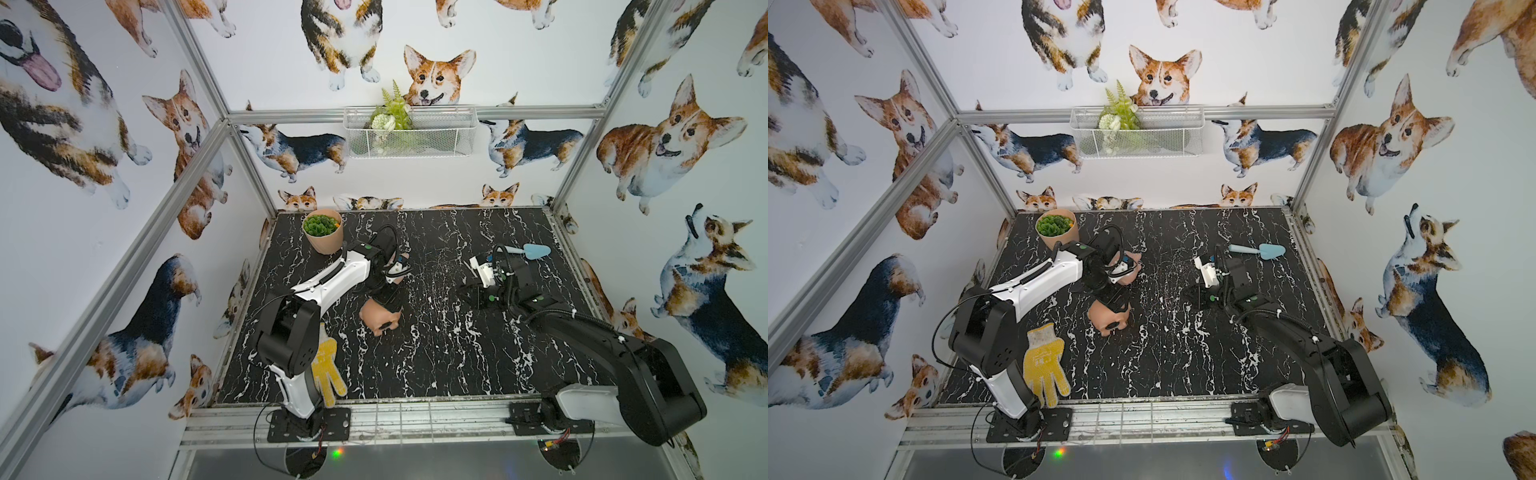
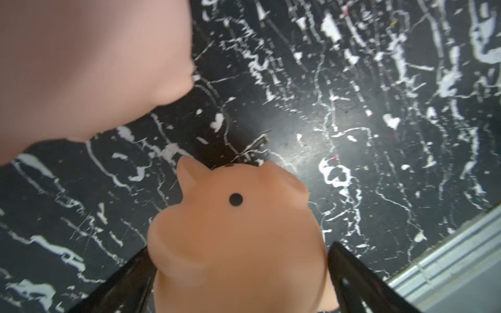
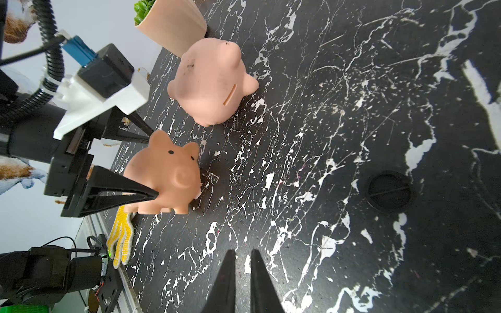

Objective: Close piggy banks
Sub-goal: Move the piggy bank to the center of the board.

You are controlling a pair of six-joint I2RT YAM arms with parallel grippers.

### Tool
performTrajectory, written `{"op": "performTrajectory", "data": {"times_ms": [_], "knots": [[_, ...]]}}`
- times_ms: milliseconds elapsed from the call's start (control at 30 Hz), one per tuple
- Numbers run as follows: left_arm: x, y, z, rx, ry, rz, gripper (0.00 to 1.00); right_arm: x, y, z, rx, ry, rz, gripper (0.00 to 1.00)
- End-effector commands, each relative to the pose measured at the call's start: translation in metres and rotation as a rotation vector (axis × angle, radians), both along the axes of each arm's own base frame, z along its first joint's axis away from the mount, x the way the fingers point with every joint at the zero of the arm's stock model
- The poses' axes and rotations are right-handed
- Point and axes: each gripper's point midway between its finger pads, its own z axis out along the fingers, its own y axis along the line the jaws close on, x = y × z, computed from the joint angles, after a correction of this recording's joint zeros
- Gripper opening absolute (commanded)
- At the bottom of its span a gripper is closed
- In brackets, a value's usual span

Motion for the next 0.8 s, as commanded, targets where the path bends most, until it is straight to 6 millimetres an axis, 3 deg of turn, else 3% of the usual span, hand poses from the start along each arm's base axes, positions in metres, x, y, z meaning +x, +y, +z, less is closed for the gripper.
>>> {"op": "performTrajectory", "data": {"times_ms": [0, 267, 500, 600, 767], "knots": [[-0.002, 0.019, 0.0, 0.035, 0.011, 0.027, 0.98, 0.004, -0.004, 0.003, -0.024, -0.023, -0.018, 0.14], [0.002, 0.054, 0.002, 0.08, 0.006, 0.122, 0.98, 0.009, -0.006, 0.007, -0.035, -0.031, -0.038, 0.14], [0.012, 0.053, 0.016, 0.013, -0.021, 0.183, 0.98, 0.008, -0.009, 0.008, -0.054, -0.031, -0.049, 0.14], [0.024, 0.046, 0.031, -0.044, -0.064, 0.217, 1.0, 0.009, -0.012, 0.011, -0.065, -0.041, -0.06, 0.14], [0.054, 0.033, 0.084, -0.165, -0.208, 0.293, 1.0, 0.008, -0.015, 0.017, -0.071, -0.059, -0.069, 0.15]]}}
